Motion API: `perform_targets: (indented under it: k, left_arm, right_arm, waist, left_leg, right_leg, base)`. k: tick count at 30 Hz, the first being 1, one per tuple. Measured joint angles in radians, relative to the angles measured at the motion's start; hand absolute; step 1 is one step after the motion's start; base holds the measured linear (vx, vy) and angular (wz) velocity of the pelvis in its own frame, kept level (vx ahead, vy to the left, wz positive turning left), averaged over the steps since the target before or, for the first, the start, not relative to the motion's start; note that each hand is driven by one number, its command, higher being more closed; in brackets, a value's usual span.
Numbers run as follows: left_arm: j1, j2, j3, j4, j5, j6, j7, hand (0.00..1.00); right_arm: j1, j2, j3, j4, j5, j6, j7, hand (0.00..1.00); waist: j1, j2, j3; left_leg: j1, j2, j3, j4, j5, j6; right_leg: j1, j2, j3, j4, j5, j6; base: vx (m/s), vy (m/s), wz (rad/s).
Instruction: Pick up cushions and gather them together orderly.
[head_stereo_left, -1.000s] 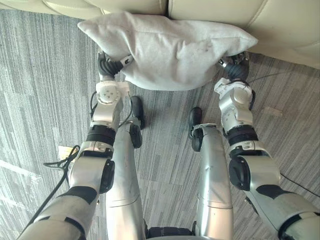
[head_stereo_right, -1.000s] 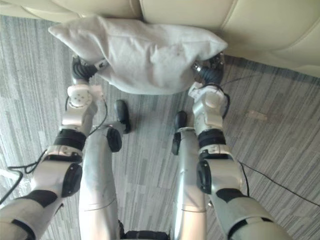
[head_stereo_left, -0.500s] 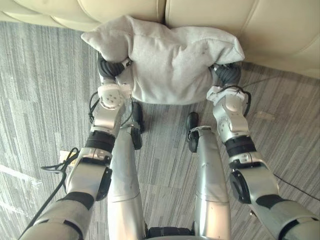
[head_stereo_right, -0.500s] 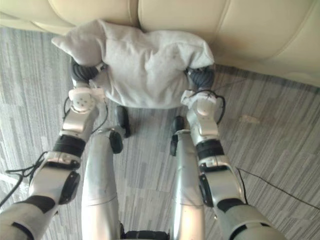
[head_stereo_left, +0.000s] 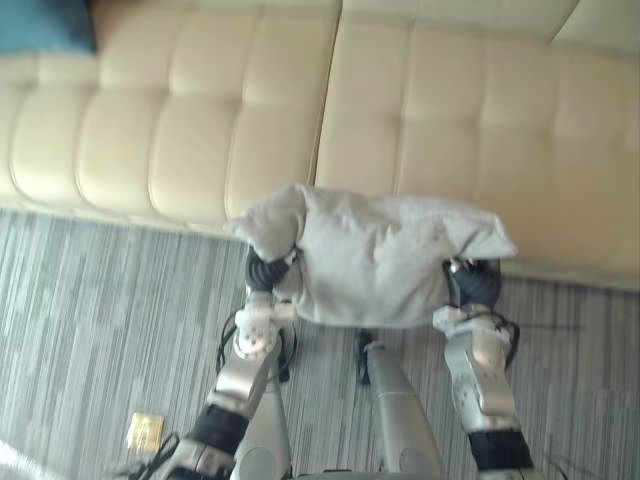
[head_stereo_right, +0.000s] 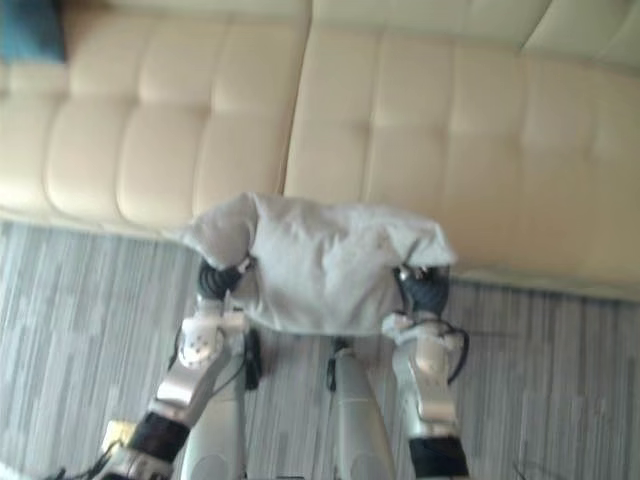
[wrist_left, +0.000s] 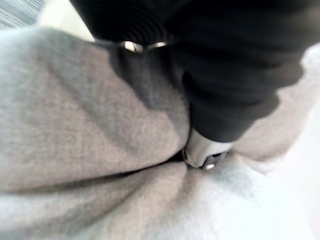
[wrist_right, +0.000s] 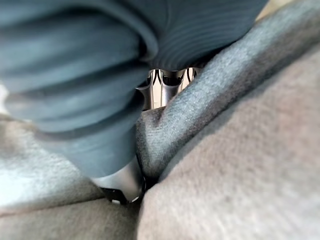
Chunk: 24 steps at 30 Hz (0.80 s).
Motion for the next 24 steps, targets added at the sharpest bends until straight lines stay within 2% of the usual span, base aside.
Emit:
perform_targets:
  k: [2, 4, 5, 7, 9, 11, 12, 13, 14, 15, 17, 18, 19, 20, 21, 23, 24]
  left_arm:
    - [0.058, 0.006, -0.003, -0.045, 0.002, -0.008, -0.016, 1.00]
    - [0.095, 0.012, -0.004, -0.070, 0.001, -0.016, -0.031, 1.00]
    - [0.116, 0.015, -0.004, -0.081, 0.001, -0.016, -0.037, 1.00]
    - [0.142, 0.015, -0.006, -0.090, 0.001, -0.017, -0.041, 1.00]
    - [0.177, 0.015, -0.011, -0.090, 0.001, -0.016, -0.052, 1.00]
    - [0.197, 0.014, -0.012, -0.090, 0.001, -0.015, -0.055, 1.00]
    - [0.202, 0.014, -0.012, -0.090, 0.002, -0.014, -0.055, 1.00]
    - [0.215, 0.012, -0.018, -0.090, 0.002, -0.011, -0.056, 1.00]
    - [0.219, 0.011, -0.026, -0.090, 0.002, -0.007, -0.057, 1.00]
    - [0.219, 0.010, -0.028, -0.090, 0.002, -0.005, -0.058, 1.00]
    - [0.229, 0.008, -0.030, -0.091, 0.003, -0.003, -0.058, 1.00]
    - [0.233, 0.007, -0.030, -0.091, 0.003, -0.003, -0.058, 1.00]
    - [0.256, 0.027, -0.028, -0.088, 0.003, 0.004, -0.057, 1.00]
    - [0.267, 0.025, -0.029, -0.088, 0.003, 0.006, -0.057, 1.00]
    - [0.266, 0.024, -0.029, -0.088, 0.003, 0.006, -0.058, 1.00]
    - [0.264, 0.025, -0.030, -0.087, 0.004, 0.008, -0.058, 1.00]
    - [0.264, 0.026, -0.030, -0.087, 0.004, 0.008, -0.058, 1.00]
  right_arm:
    - [0.056, 0.000, 0.004, -0.043, 0.000, -0.010, 0.024, 1.00]
    - [0.101, -0.003, 0.009, -0.080, 0.000, -0.013, 0.044, 1.00]
    - [0.122, -0.010, 0.016, -0.087, -0.001, -0.015, 0.048, 1.00]
    - [0.151, -0.021, 0.025, -0.105, -0.017, -0.014, 0.050, 1.00]
    - [0.187, -0.021, 0.028, -0.114, -0.040, -0.014, 0.050, 1.00]
    - [0.196, -0.020, 0.031, -0.114, -0.040, -0.010, 0.049, 1.00]
    - [0.196, -0.019, 0.032, -0.114, -0.040, -0.006, 0.048, 1.00]
    - [0.198, -0.024, 0.033, -0.114, -0.041, -0.003, 0.044, 1.00]
    - [0.195, -0.024, 0.033, -0.114, -0.041, -0.004, 0.038, 1.00]
    - [0.193, -0.024, 0.033, -0.114, -0.041, -0.004, 0.034, 1.00]
    - [0.187, -0.026, 0.033, -0.109, -0.062, -0.002, 0.029, 1.00]
    - [0.188, -0.029, 0.033, -0.109, -0.073, -0.002, 0.029, 1.00]
    - [0.190, -0.014, 0.046, -0.072, -0.080, 0.008, 0.029, 1.00]
    - [0.202, -0.013, 0.049, -0.063, -0.080, 0.014, 0.029, 1.00]
    - [0.205, -0.014, 0.049, -0.062, -0.080, 0.015, 0.029, 1.00]
    - [0.204, -0.012, 0.048, -0.049, -0.079, 0.017, 0.030, 1.00]
    - [0.202, -0.009, 0.048, -0.031, -0.079, 0.016, 0.030, 1.00]
  waist:
    - [0.007, -0.001, -0.033]
    - [0.016, 0.010, -0.046]
    - [0.024, 0.014, -0.049]
    - [0.041, 0.024, -0.054]
    - [0.047, 0.021, -0.090]
    - [0.053, 0.027, -0.107]
    - [0.053, 0.029, -0.107]
    - [0.053, 0.037, -0.122]
    - [0.053, 0.048, -0.137]
    - [0.053, 0.052, -0.140]
    - [0.073, 0.055, -0.150]
    - [0.078, 0.062, -0.157]
    - [0.088, 0.020, -0.195]
    - [0.088, 0.001, -0.223]
    - [0.090, -0.003, -0.227]
    - [0.084, -0.006, -0.229]
    - [0.084, -0.007, -0.229]
  left_leg:
    - [0.061, 0.005, 0.023, -0.019, 0.000, 0.000]
    - [0.099, 0.018, 0.022, 0.011, 0.000, 0.000]
    - [0.103, 0.031, 0.012, 0.083, 0.001, 0.002]
    - [0.065, 0.049, -0.032, 0.249, 0.020, 0.028]
    - [0.008, 0.065, -0.043, 0.380, 0.098, 0.044]
    - [-0.021, 0.078, -0.033, 0.437, 0.161, 0.047]
    - [-0.035, 0.077, -0.029, 0.446, 0.147, 0.047]
    - [-0.030, 0.067, -0.031, 0.398, 0.087, 0.053]
    - [-0.011, 0.042, -0.030, 0.284, 0.023, 0.044]
    - [-0.003, 0.030, -0.029, 0.228, 0.011, 0.035]
    - [0.058, -0.013, -0.027, -0.018, 0.023, 0.040]
    - [0.073, -0.014, -0.026, -0.050, 0.034, 0.053]
    - [0.090, -0.038, 0.017, -0.044, 0.033, 0.060]
    - [0.086, -0.049, 0.042, -0.024, 0.008, 0.074]
    - [0.089, -0.051, 0.055, -0.021, 0.003, 0.082]
    - [0.142, -0.067, 0.098, -0.041, -0.012, 0.107]
    - [0.191, -0.078, 0.120, -0.067, -0.018, 0.116]
  right_leg:
    - [0.062, 0.007, 0.018, -0.039, 0.003, 0.003]
    - [0.131, 0.015, 0.022, -0.082, 0.006, -0.001]
    - [0.174, 0.023, 0.020, -0.101, 0.004, -0.005]
    - [0.228, 0.035, 0.019, -0.102, -0.022, -0.032]
    - [0.252, 0.030, 0.023, -0.095, -0.042, -0.050]
    - [0.282, 0.029, 0.034, -0.124, -0.037, -0.064]
    - [0.298, 0.031, 0.036, -0.141, -0.034, -0.070]
    - [0.317, 0.029, 0.042, -0.171, -0.031, -0.074]
    - [0.333, 0.025, 0.052, -0.195, -0.029, -0.074]
    - [0.342, 0.022, 0.054, -0.209, -0.027, -0.072]
    - [0.381, 0.007, 0.072, -0.241, -0.040, -0.044]
    - [0.387, 0.008, 0.076, -0.242, -0.045, -0.034]
    - [0.396, -0.025, 0.116, -0.263, -0.046, -0.003]
    - [0.410, -0.044, 0.130, -0.286, -0.018, 0.030]
    - [0.409, -0.050, 0.135, -0.284, -0.006, 0.041]
    - [0.389, -0.068, 0.140, -0.200, 0.045, 0.120]
    - [0.353, -0.076, 0.139, -0.090, 0.074, 0.170]
  base:
    - [0.16, 0.033, -0.27]
    - [0.11, 0.052, -0.21]
    - [0.03, 0.050, -0.14]
    - [0.01, 0.041, -0.10]
    - [0.06, 0.048, 0.01]
    - [0.10, 0.037, -0.02]
    - [0.16, 0.069, 0.02]
    - [0.19, 0.102, 0.04]
    - [0.19, 0.121, 0.04]
    - [0.22, 0.170, -0.08]
    - [0.27, 0.227, -0.34]
    - [0.39, 0.290, -0.59]
    - [0.46, 0.286, -0.55]
    - [0.46, 0.275, -0.48]
    - [0.39, 0.234, -0.30]
    - [0.30, 0.227, -0.32]
    - [0.20, 0.164, -0.33]
